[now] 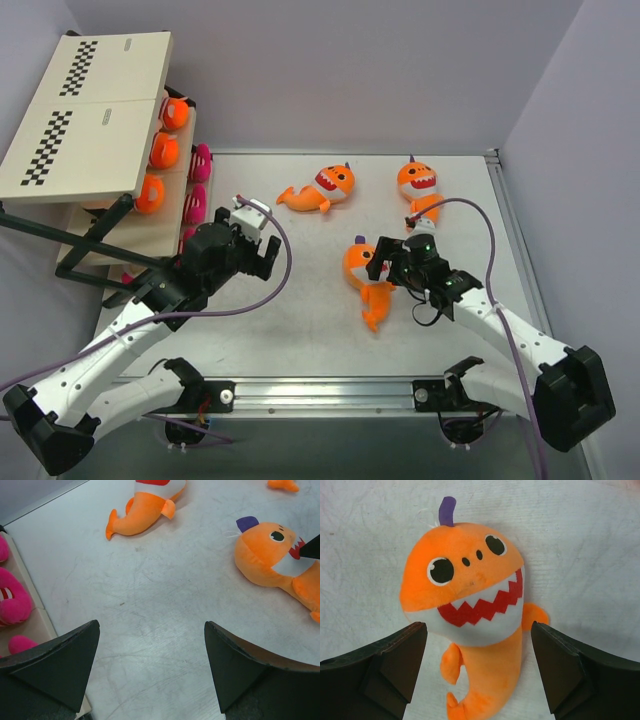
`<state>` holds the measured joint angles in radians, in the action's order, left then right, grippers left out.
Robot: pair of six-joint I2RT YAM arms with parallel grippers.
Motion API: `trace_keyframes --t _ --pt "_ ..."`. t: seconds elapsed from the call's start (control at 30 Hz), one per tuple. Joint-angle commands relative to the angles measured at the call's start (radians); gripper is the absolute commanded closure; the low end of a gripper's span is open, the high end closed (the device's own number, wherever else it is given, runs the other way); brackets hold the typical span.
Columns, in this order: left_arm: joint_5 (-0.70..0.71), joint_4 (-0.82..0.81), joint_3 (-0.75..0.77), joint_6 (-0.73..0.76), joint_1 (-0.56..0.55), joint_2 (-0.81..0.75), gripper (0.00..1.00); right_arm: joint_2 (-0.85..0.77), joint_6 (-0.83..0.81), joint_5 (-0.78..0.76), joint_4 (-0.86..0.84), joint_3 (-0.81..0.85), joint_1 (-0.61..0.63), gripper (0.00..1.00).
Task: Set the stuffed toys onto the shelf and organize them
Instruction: Grab a stuffed toy with the right arm
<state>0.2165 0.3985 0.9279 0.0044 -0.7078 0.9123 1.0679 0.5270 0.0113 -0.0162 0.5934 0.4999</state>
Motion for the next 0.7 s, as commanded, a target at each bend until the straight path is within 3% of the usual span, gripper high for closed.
trace_keyframes --t 0.0,0.37,0.67 --pt "-0.014 -0.053 -0.011 -0.006 0.001 0.002 0.06 0.066 0.028 -0.037 -0.123 -0.032 0.002 0.13" --pt "-0.012 -0.041 -0.015 0.037 0.018 0.020 0.06 0.312 0.047 0.038 -0.341 -0.086 0.006 0.13" --pt "-0.052 -0.050 -0.017 0.031 0.019 0.031 0.06 0.429 0.013 0.072 -0.366 -0.009 0.068 0.20"
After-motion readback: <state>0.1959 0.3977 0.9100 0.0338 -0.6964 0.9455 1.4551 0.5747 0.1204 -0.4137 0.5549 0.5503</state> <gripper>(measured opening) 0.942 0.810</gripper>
